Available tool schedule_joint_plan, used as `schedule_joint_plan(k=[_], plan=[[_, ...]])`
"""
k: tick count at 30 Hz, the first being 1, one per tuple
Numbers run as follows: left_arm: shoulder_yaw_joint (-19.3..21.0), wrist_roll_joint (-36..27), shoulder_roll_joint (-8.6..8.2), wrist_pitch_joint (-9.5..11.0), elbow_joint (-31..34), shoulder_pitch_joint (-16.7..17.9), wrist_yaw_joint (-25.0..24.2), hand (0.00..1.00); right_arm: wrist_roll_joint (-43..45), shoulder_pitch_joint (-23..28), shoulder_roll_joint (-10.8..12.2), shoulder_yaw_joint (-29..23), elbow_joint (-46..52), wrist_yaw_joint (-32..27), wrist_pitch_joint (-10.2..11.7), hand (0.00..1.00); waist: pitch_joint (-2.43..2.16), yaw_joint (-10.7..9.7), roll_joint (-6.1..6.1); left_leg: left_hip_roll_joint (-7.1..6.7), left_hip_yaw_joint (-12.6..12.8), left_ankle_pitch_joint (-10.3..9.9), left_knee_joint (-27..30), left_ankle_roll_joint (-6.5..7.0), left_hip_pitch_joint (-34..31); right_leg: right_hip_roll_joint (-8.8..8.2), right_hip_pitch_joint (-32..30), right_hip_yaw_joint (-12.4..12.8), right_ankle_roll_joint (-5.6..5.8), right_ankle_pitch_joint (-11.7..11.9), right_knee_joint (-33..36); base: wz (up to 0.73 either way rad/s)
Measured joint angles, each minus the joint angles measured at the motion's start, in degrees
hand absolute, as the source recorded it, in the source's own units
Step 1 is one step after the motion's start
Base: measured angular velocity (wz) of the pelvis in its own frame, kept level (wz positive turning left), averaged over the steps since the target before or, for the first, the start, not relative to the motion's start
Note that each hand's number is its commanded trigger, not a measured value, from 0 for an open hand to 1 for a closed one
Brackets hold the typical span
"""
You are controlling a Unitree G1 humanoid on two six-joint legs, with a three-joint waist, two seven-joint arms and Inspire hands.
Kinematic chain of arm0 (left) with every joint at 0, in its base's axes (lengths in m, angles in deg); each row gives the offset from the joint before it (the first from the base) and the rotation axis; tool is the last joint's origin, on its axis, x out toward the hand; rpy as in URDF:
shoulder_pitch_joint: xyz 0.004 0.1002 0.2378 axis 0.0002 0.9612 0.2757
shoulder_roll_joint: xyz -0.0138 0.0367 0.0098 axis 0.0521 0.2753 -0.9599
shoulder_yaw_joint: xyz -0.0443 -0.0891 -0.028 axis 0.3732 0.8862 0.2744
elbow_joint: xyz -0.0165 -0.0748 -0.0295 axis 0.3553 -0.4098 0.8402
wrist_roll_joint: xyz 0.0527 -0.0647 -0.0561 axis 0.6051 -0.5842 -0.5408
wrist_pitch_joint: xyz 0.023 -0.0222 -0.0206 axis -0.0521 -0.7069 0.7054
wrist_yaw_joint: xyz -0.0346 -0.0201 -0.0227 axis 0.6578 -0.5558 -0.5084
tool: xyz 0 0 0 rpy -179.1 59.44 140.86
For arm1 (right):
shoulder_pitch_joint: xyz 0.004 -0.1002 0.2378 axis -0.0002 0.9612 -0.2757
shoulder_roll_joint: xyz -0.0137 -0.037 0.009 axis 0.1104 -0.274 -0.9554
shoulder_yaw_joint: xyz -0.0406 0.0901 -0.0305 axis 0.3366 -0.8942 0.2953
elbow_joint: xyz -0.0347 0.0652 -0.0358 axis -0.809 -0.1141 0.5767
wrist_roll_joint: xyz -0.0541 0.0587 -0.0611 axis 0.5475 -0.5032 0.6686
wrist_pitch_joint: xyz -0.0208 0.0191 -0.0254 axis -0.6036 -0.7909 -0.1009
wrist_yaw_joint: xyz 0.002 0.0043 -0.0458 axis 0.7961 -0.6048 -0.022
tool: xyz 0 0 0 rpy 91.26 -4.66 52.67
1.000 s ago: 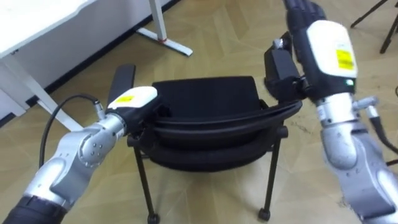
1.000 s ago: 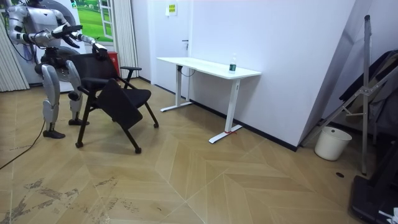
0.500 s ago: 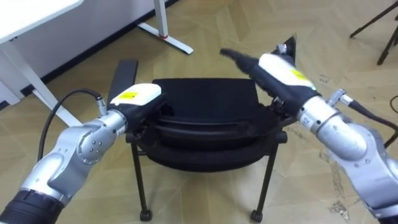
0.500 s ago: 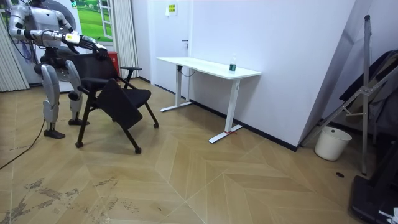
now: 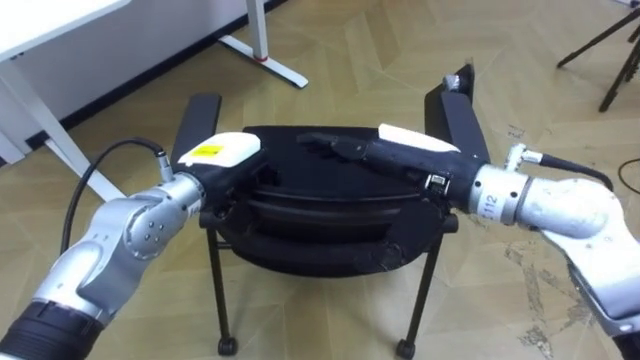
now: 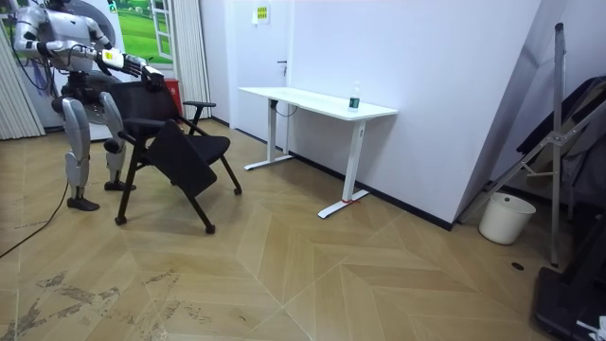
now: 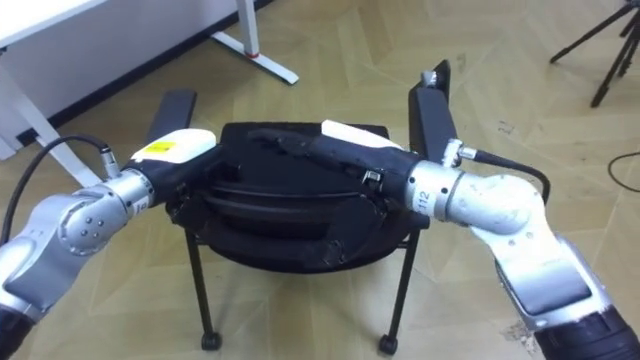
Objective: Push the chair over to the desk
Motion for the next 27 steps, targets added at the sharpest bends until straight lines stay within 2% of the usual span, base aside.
schedule_joint_plan(k=[4, 9, 12, 16, 18, 19, 22, 27], plan=[[0.0, 0.1, -0.06, 0.2, 0.0, 0.0, 0.3, 1.0, 1.7, -0.4, 0.0, -0.5, 0.0, 0.4, 0.0, 0.0, 0.0, -0.4, 0.01, 0.01, -0.3, 0.0, 0.2, 0.0, -0.2, 0.06, 0.0, 0.0, 0.0, 0.0, 0.0, 0.02], [0.0, 0.0, -0.01, 0.0, 0.0, 0.0, 0.6, 1.0, 11.5, -0.4, 0.3, -0.8, 0.2, -1.1, 0.0, 0.0, -0.01, -0.6, 0.31, -0.01, -0.3, 0.0, 0.1, -0.01, -0.1, 0.07, 0.0, 0.0, 0.0, 0.0, 0.0, 0.0], [0.0, 0.0, -0.14, -0.6, 0.4, 0.6, 1.0, 1.0, 16.9, -0.1, 0.3, -1.4, 0.0, -4.2, 0.1, 0.0, -0.04, -1.0, 1.23, -0.03, -0.9, 0.0, 0.1, -0.02, -0.4, 0.19, 0.6, -0.6, -0.04, 0.5, -1.0, 0.07], [0.0, 0.2, -0.7, -0.7, 0.4, 0.6, 0.9, 1.0, 20.9, 2.5, 0.8, -3.1, -0.6, -7.7, 0.0, 0.0, -0.15, -1.1, 1.69, -0.05, -1.6, 0.0, 0.2, -0.05, -0.5, 0.2, 1.2, -1.9, -0.1, 0.7, -1.8, 0.1], [0.0, 0.3, -0.92, -0.7, 0.5, 0.6, 0.9, 1.0, 22.8, 3.0, 1.5, -3.1, -1.6, -9.4, 0.0, 0.0, -0.17, -1.0, 2.08, -0.04, -1.7, 0.0, 0.3, -0.05, -0.6, 0.2, 1.1, -2.2, -0.1, 0.7, -1.8, 0.04], [0.0, 0.5, -1.03, -0.7, 0.8, 0.6, 0.8, 1.0, 24.9, 3.6, 2.3, -3.1, -1.9, -10.9, 0.0, 0.0, -0.35, -1.1, 2.4, -0.06, -1.9, 0.0, 0.5, -0.05, -1.1, 0.2, 1.0, -2.5, -0.1, 0.7, -1.8, 0.07], [-0.1, 0.6, -1.15, -0.7, 1.0, 0.7, 0.7, 1.0, 29.1, 4.7, 4.3, -2.9, -3.2, -13.7, 0.1, 0.0, -0.26, -1.0, 2.72, -0.09, -2.3, 0.1, 0.5, -0.07, -1.0, 0.21, 1.2, -2.6, -0.11, 0.7, -1.8, 0.05], [-0.2, 0.6, -1.71, -0.6, 1.1, 0.7, 0.6, 1.0, 36.5, 4.8, 4.7, -1.5, -7.1, -18.6, 0.2, 0.0, -0.18, -0.9, 2.94, -0.14, -2.7, 0.0, 0.7, -0.07, -1.2, 0.22, 1.5, -2.8, -0.11, 0.7, -1.8, 0.03]])
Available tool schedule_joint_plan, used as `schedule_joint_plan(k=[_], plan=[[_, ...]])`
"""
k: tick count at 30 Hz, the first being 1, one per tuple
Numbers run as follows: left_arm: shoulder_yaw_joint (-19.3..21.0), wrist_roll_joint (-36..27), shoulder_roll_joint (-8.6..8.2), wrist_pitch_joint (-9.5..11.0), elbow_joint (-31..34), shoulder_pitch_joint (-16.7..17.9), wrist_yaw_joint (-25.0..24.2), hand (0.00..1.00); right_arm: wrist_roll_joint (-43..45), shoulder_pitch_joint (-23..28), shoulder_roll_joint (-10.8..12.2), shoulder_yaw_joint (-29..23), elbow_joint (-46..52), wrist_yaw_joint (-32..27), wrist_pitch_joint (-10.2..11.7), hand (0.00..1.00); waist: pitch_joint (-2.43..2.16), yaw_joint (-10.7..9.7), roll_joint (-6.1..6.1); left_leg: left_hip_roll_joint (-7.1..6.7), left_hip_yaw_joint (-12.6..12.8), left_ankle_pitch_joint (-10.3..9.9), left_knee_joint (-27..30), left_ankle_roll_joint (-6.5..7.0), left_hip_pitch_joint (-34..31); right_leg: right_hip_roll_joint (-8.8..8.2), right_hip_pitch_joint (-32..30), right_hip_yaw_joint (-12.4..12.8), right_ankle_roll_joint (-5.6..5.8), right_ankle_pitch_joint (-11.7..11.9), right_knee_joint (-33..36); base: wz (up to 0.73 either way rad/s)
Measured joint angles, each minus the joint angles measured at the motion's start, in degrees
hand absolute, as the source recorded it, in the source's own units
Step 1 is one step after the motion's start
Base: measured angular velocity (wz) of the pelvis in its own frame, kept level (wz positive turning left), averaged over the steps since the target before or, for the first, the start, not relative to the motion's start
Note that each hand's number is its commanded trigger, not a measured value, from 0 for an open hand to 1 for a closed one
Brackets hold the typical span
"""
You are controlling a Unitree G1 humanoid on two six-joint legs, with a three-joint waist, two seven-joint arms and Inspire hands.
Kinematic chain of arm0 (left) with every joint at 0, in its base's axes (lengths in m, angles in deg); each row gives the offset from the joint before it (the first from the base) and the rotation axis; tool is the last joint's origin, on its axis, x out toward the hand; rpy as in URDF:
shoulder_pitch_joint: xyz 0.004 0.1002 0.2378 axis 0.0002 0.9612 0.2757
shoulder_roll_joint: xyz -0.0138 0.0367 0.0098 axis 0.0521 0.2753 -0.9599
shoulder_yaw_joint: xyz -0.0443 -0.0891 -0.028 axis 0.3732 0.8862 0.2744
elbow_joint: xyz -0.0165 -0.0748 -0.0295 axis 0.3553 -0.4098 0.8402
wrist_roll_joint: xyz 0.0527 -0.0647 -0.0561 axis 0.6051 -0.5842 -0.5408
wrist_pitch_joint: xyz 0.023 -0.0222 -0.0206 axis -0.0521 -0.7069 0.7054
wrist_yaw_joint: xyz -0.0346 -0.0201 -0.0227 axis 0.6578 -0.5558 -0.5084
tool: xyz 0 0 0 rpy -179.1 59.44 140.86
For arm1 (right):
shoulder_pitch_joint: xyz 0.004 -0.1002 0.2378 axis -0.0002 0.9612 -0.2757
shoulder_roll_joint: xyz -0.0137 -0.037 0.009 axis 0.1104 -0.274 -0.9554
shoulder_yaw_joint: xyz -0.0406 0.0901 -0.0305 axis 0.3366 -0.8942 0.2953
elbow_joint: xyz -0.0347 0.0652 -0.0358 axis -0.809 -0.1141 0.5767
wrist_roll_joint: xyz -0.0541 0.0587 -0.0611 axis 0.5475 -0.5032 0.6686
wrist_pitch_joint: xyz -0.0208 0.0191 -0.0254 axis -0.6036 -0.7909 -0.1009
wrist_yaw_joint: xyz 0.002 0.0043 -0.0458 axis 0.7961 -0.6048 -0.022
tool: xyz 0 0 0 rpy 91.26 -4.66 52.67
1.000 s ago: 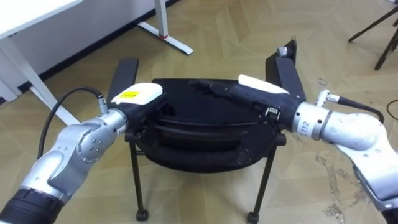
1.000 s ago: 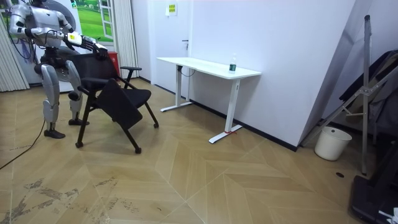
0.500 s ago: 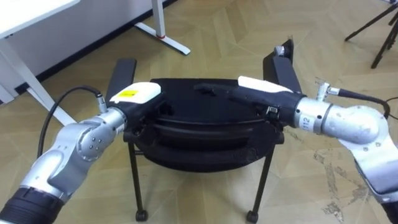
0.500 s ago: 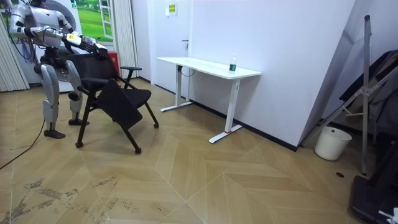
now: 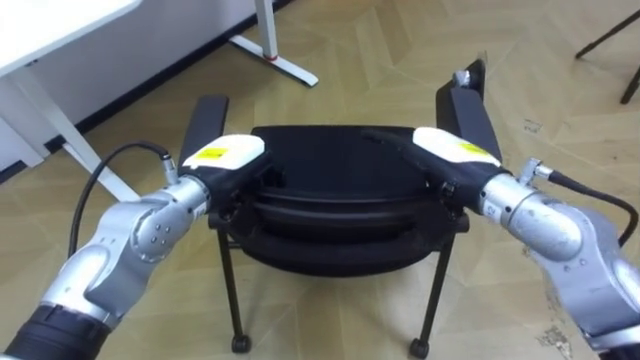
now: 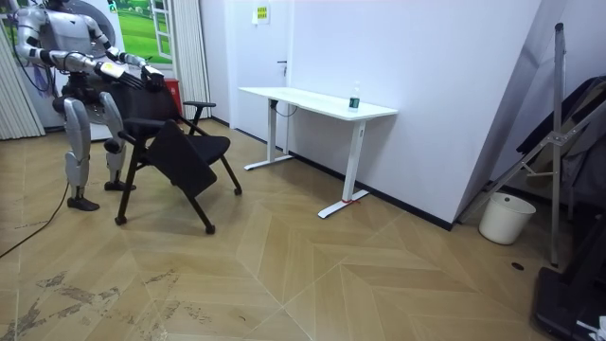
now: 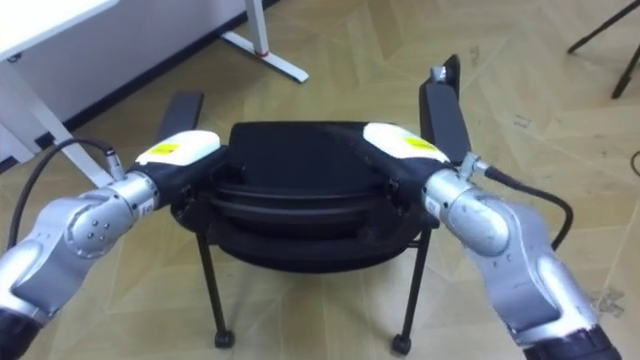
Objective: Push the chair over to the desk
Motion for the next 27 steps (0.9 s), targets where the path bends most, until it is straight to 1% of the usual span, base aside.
schedule_joint_plan(k=[1, 4, 7, 12, 14, 15, 18, 20, 21, 22, 23, 27], plan=[[0.0, 0.0, -0.03, 0.0, 0.1, 0.0, 0.0, 1.0, 0.8, 0.2, 0.0, 0.2, -0.2, -0.5, 0.0, 0.0, 0.05, 0.0, 0.08, -0.03, -0.1, 0.0, 0.1, 0.0, 0.0, 0.01, 0.2, -0.1, 0.0, 0.0, -0.1, 0.1], [-0.1, 0.1, -0.19, 0.1, 0.6, 0.0, -0.3, 1.0, 5.6, 2.0, 0.0, 0.5, -0.2, -3.4, 0.9, 0.0, 0.19, 0.1, 0.32, -0.06, -0.4, -0.1, 0.4, -0.07, -0.5, 0.08, 0.2, -0.2, 0.0, 0.0, -0.1, 0.08], [-0.4, 0.1, -0.21, 0.1, 0.9, 0.0, -0.1, 1.0, 9.1, 2.2, -0.3, 1.5, -1.6, -6.8, 2.2, 0.0, 0.16, 0.3, 0.39, -0.04, -0.5, -0.1, 0.5, -0.08, -0.7, 0.13, 0.1, -0.2, 0.0, 0.0, -0.1, 0.03], [-0.5, 0.1, -0.31, 0.4, 1.0, 0.0, 0.1, 1.0, 12.0, 2.2, -0.4, 2.3, -3.6, -11.0, 2.8, 0.0, 0.14, 0.5, 0.45, -0.05, -1.0, -0.1, 0.5, -0.08, -0.9, 0.13, 0.1, -0.5, 0.0, 0.0, -0.1, 0.02], [-0.6, 0.1, -0.27, 0.5, 0.9, 0.0, 0.1, 1.0, 13.9, 2.2, -0.9, 3.2, -4.2, -12.9, 3.1, 0.0, 0.15, 0.5, 0.46, -0.06, -1.2, -0.1, 0.5, -0.09, -0.9, 0.17, 0.2, -0.7, 0.0, 0.0, -0.1, 0.04], [-0.6, 0.1, -0.23, 0.8, 0.9, 0.0, 0.1, 1.0, 14.9, 2.2, -1.2, 3.6, -4.3, -13.6, 3.6, 0.0, 0.16, 0.6, 0.48, -0.06, -1.3, -0.1, 0.5, -0.09, -1.0, 0.18, 0.2, -0.7, 0.0, 0.0, -0.1, 0.0], [-0.7, 0.1, -0.22, 1.2, 0.9, 0.0, 0.1, 1.0, 16.0, 2.3, -1.9, 3.8, -4.8, -14.3, 4.2, 0.0, 0.17, 0.9, 0.5, -0.05, -1.3, -0.1, 0.5, -0.09, -1.0, 0.17, 0.2, -1.0, 0.0, 0.0, -0.1, 0.0], [-1.1, 0.0, -0.16, 1.4, 0.9, 0.0, 0.3, 1.0, 16.8, 2.5, -2.3, 3.8, -5.3, -15.1, 5.0, 0.0, 0.17, 1.0, 0.5, -0.06, -1.4, -0.1, 0.5, -0.09, -1.0, 0.14, 0.3, -1.7, 0.0, 0.0, -0.1, 0.05], [-1.1, 0.0, -0.16, 1.5, 0.9, 0.0, 0.3, 1.0, 17.2, 2.5, -2.3, 3.8, -5.5, -15.4, 5.1, 0.4, 0.16, 1.0, 0.5, -0.06, -1.4, -0.1, 0.5, -0.09, -1.0, 0.14, 0.3, -1.9, 0.0, 0.0, -0.1, 0.05], [-1.2, 0.0, -0.15, 1.5, 0.9, -0.1, 0.3, 1.0, 17.9, 2.5, -2.3, 3.8, -6.1, -16.4, 5.6, 0.6, 0.16, 1.0, 0.5, -0.07, -1.5, -0.1, 0.6, -0.1, -1.0, 0.14, 0.3, -1.9, 0.0, 0.0, -0.1, 0.0], [-1.3, 0.0, -0.14, 1.5, 0.9, -0.2, 0.3, 1.0, 18.7, 2.5, -2.3, 3.8, -6.7, -17.6, 6.1, 1.0, 0.18, 1.0, 0.54, -0.07, -1.7, -0.1, 0.7, -0.1, -1.0, 0.14, 0.3, -1.9, 0.0, 0.0, -0.1, 0.0], [-1.9, -0.1, 0.14, 1.5, 0.9, -0.6, 0.5, 1.0, 20.5, 2.5, -2.9, 4.8, -8.0, -21.4, 6.7, 1.0, 0.28, 1.0, 0.69, -0.1, -1.8, -0.1, 0.9, -0.09, -1.3, 0.14, 0.3, -1.9, 0.0, 0.0, -0.2, 0.01]])
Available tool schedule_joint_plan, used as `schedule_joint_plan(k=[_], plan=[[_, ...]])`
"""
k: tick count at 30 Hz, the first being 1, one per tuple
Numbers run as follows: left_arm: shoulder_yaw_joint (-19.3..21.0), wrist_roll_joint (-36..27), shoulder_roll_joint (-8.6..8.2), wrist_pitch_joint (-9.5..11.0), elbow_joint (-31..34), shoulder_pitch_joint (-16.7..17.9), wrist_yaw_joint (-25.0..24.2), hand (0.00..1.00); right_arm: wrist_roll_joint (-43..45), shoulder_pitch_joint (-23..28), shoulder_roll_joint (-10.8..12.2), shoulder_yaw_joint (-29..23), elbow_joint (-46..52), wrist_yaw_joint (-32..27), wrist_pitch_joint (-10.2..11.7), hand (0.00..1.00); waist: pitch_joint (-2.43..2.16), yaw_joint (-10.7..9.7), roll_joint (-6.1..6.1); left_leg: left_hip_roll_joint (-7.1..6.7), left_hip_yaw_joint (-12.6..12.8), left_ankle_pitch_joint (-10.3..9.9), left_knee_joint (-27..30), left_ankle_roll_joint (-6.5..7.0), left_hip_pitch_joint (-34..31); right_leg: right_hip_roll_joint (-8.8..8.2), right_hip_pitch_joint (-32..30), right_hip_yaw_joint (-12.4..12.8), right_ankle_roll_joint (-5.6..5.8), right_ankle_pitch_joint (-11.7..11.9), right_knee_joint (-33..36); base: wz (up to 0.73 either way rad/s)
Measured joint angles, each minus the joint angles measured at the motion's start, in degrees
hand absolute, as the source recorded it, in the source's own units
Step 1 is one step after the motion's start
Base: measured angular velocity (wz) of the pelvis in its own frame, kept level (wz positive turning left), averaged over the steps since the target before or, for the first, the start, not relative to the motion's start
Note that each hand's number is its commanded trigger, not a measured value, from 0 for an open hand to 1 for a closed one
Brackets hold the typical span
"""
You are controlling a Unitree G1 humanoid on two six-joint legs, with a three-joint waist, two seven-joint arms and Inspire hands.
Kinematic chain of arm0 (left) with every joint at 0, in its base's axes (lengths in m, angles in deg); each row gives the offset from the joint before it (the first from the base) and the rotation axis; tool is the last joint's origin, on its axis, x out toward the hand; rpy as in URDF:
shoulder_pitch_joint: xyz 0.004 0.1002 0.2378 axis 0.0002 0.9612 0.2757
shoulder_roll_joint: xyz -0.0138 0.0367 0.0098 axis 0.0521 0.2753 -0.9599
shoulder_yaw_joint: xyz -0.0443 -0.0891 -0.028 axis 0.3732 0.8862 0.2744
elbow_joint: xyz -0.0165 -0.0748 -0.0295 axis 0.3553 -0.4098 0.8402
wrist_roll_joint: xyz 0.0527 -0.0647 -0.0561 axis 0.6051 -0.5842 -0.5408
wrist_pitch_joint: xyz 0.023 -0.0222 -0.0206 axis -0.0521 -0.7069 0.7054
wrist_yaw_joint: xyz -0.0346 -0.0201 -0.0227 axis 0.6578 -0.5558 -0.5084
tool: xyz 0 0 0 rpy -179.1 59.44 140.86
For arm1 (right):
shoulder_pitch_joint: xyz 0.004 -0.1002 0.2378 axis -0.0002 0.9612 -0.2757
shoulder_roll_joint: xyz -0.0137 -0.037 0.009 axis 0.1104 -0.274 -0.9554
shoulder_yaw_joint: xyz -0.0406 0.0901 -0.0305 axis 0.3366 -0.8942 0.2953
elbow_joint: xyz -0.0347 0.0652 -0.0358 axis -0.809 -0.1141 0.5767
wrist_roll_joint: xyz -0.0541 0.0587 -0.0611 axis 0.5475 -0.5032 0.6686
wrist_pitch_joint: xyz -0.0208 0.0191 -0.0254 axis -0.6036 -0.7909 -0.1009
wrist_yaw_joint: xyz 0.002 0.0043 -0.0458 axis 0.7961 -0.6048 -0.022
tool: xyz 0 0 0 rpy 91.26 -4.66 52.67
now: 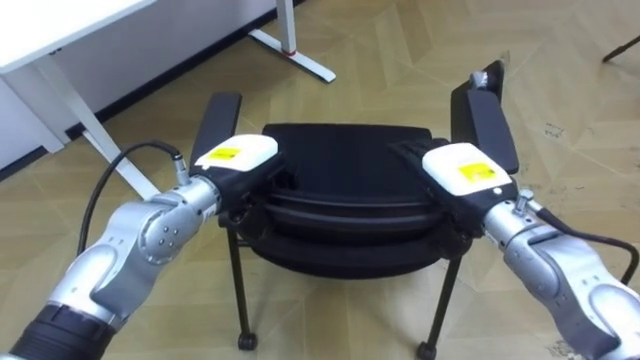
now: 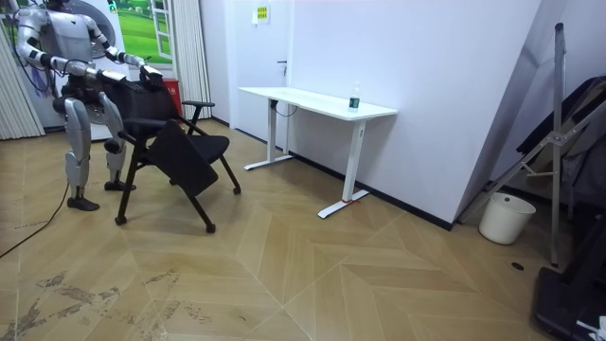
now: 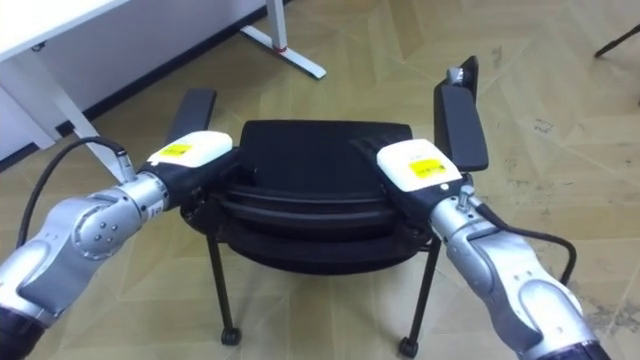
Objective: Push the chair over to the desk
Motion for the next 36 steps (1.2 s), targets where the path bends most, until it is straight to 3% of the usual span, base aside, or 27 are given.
schedule_joint_plan(k=[4, 7, 14, 19, 36], plan=[[-0.7, 0.0, 0.82, -0.1, 0.0, -1.0, 0.0, 1.0, 1.8, -0.3, -0.6, 0.5, -1.3, -3.8, 1.3, 1.0, 0.22, -0.3, 0.35, 0.03, -0.2, 0.0, 0.9, -0.02, -1.2, 0.13, -0.1, -0.2, -0.05, 0.0, -0.9, 0.03], [-2.1, 0.0, 1.43, -0.1, -0.1, -2.0, 0.8, 1.0, 1.8, -0.6, -2.4, 0.9, -2.1, -5.8, 3.1, 1.0, 0.43, -0.8, 0.68, -0.04, -1.2, 0.0, 1.1, -0.03, -1.8, 0.15, -0.3, -1.3, -0.1, 0.1, -0.8, 0.13], [-2.3, -0.1, 1.6, -0.1, -0.1, -2.0, 1.5, 1.0, 2.0, -0.6, -3.0, 1.3, -3.7, -9.3, 4.5, 1.0, 0.42, -0.7, 0.69, -0.03, -1.2, 0.0, 0.9, -0.04, -1.8, 0.15, -0.5, -1.4, -0.12, 0.1, -0.7, 0.01], [-2.5, -0.1, 1.63, -0.1, -0.1, -2.0, 1.9, 1.0, 2.0, -0.6, -3.8, 2.8, -4.5, -12.7, 4.3, 1.0, 0.32, -0.5, 0.72, -0.04, -1.2, 0.1, 0.5, -0.15, -1.7, 0.12, -0.8, -1.5, -0.11, 0.1, -0.8, 0.0], [-2.9, 0.1, 1.63, -0.6, -0.1, -2.0, 1.9, 1.0, 2.3, -0.6, -3.9, 4.2, -5.8, -15.0, 4.2, 1.0, -0.19, 0.0, -0.15, -0.01, -1.2, 0.1, 0.5, -0.17, -1.3, 0.1, -0.7, -1.5, -0.12, 0.1, -0.8, 0.0]])
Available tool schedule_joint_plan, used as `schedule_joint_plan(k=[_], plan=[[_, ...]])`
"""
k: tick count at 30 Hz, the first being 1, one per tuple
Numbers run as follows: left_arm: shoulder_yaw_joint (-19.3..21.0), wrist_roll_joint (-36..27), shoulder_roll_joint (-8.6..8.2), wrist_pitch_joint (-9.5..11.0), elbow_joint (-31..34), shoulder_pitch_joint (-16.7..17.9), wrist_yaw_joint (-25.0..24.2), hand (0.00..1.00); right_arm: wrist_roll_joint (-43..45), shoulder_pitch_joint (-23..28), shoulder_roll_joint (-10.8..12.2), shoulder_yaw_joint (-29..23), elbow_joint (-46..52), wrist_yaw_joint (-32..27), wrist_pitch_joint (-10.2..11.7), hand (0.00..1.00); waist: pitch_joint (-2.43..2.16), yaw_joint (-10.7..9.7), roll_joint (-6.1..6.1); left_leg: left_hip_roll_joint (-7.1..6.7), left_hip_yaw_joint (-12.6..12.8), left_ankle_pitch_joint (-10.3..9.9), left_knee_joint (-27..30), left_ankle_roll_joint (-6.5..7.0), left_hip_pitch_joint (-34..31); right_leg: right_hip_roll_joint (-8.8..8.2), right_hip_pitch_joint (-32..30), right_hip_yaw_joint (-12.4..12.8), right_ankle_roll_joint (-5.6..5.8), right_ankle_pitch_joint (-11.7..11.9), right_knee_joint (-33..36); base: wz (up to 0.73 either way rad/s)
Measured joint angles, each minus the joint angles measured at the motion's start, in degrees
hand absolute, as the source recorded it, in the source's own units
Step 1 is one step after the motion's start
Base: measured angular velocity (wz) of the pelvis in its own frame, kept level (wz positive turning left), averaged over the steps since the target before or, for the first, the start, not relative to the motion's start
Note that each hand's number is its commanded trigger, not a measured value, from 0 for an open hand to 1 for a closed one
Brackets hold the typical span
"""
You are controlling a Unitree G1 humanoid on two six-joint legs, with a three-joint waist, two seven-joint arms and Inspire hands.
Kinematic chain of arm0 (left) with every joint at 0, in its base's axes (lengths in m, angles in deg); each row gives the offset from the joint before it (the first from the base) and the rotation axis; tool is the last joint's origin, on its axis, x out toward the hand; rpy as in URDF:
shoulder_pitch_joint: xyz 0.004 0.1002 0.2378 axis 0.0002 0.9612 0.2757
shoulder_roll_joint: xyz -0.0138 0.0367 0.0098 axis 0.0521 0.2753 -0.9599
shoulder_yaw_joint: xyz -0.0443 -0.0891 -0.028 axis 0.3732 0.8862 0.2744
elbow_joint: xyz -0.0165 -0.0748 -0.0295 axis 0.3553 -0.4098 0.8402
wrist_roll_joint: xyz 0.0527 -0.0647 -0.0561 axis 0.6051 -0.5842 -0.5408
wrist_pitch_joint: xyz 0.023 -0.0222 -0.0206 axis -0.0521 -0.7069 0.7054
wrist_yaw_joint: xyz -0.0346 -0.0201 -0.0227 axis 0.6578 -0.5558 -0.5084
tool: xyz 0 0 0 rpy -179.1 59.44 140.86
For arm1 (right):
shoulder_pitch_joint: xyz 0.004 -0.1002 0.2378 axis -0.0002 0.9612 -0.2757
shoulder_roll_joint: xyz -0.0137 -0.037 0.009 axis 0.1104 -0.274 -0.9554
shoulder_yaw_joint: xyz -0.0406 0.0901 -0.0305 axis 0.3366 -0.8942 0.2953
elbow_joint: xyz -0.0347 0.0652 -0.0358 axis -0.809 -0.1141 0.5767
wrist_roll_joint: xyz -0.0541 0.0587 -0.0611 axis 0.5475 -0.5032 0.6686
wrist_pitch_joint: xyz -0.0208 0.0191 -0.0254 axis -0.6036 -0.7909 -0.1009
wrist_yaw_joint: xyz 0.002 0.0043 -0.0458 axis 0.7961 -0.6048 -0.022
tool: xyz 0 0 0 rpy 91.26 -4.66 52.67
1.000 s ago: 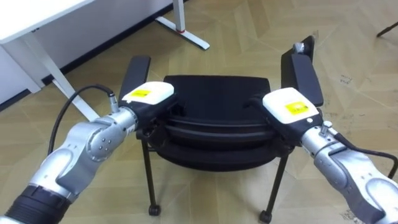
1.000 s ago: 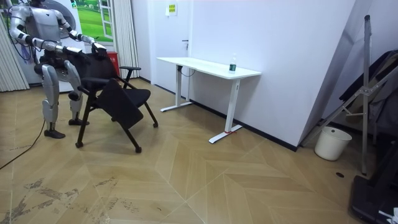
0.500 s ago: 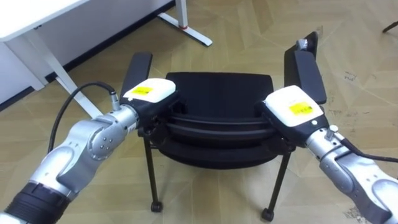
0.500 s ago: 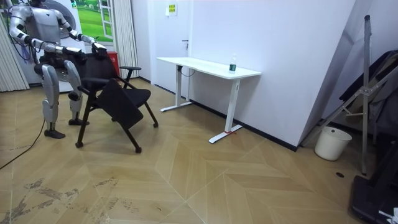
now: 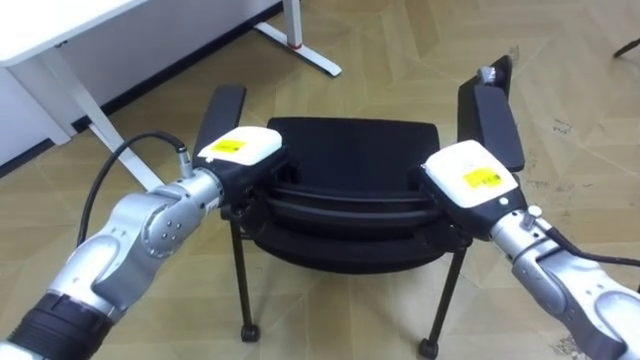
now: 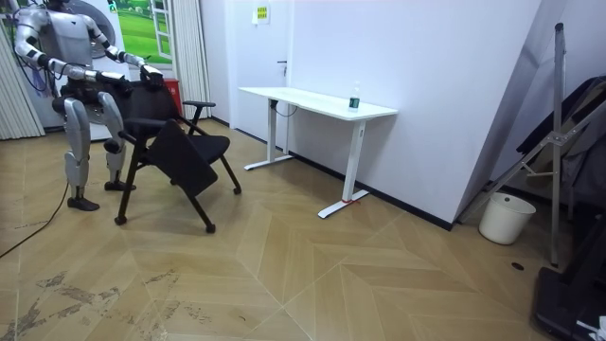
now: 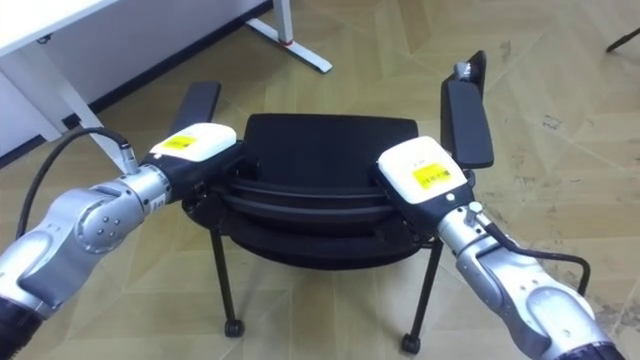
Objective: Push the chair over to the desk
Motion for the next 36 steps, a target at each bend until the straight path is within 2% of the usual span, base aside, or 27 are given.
schedule_joint_plan(k=[8, 13, 17, 21, 22, 24, 28, 30, 32, 36], plan=[[-0.5, 0.0, 0.1, 0.0, 0.0, 0.0, 0.6, 1.0, -0.6, 0.0, -0.2, 0.9, -0.4, -1.0, -0.5, 1.0, -0.03, 0.2, -0.23, 0.03, 0.0, 0.0, 0.1, 0.0, 0.0, 0.01, 0.0, 0.0, 0.0, 0.0, 0.1, 0.0], [-1.3, 0.1, 0.19, -0.1, -0.1, 0.1, 3.0, 1.0, -1.1, -0.1, -0.1, 1.4, -1.9, -2.9, -0.8, 1.0, -0.07, 0.6, -1.35, 0.07, -0.2, 0.0, 0.2, -0.02, -0.5, 0.06, -0.2, -0.1, 0.0, 0.0, 0.2, 0.01], [-1.9, 0.0, 0.15, 1.1, -2.3, 0.2, 6.0, 1.0, -1.2, -0.3, 1.2, 2.0, -4.1, -4.4, -1.1, 1.0, -0.43, 0.8, -2.09, 0.06, -0.2, 0.0, 0.5, -0.01, -0.5, 0.06, 0.0, -0.2, 0.0, 0.0, 0.2, 0.0], [-1.9, -0.4, -0.43, 2.2, -5.8, 0.1, 9.3, 1.0, -1.4, -1.8, 2.1, 3.6, -5.7, -4.6, -2.1, 1.0, -0.44, 0.7, -2.11, 0.15, -0.6, 0.0, 1.1, -0.01, -0.7, 0.13, 0.3, -0.6, -0.02, 0.0, 0.6, 0.04], [-1.9, -0.3, -1.05, 2.8, -7.5, -0.3, 10.5, 1.0, -1.6, -1.9, 2.4, 4.0, -6.1, -4.6, -2.5, 1.0, -0.44, 0.6, -2.11, 0.2, -0.9, 0.0, 1.3, -0.04, -0.7, 0.13, 0.3, -1.6, -0.04, 0.0, 1.2, 0.16], [-2.6, -0.3, -1.52, 3.3, -10.3, -1.4, 12.2, 1.0, -2.5, -2.1, 2.7, 5.5, -6.4, -4.7, -4.0, 1.0, -0.36, 0.6, -2.21, 0.21, -1.7, 0.1, 1.4, -0.13, -0.7, 0.14, 0.7, -2.7, -0.28, -0.2, 1.8, 0.18], [-2.9, 0.3, -1.96, 3.4, -12.1, -1.5, 14.2, 1.0, -2.4, -2.2, 4.1, 5.8, -6.9, -4.6, -5.0, 1.0, -0.04, 0.4, -2.42, 0.29, -2.7, -0.2, 2.8, -0.46, -1.0, 0.11, 0.6, -3.6, -0.76, -1.5, 4.0, 0.12], [-2.9, 1.0, -2.24, 3.4, -12.4, -1.4, 14.9, 1.0, -2.4, -2.3, 4.1, 5.8, -7.0, -4.6, -5.0, 1.0, 0.09, 0.4, -2.41, 0.42, -3.1, -0.5, 4.3, -0.6, -1.8, -0.01, -0.2, -4.2, -0.99, -2.5, 6.2, 0.17], [-2.9, 1.1, -2.58, 3.3, -12.5, -1.1, 15.4, 1.0, -2.5, -2.5, 4.6, 5.8, -7.9, -4.6, -4.9, 1.0, 0.38, 0.3, -1.99, 1.35, -3.4, -1.6, 7.2, -0.93, -2.8, 0.34, -0.3, -5.3, -1.51, -3.7, 8.3, 0.14], [-3.7, 0.7, -2.86, 2.4, -13.3, -0.8, 16.0, 1.0, -2.3, -2.6, 4.7, 5.9, -8.6, -4.6, -4.5, 1.0, 0.46, 0.0, -1.56, 1.21, -4.3, -2.0, 8.6, -1.15, -3.2, -0.03, -0.4, -6.3, -2.0, -5.5, 10.6, 0.15]])
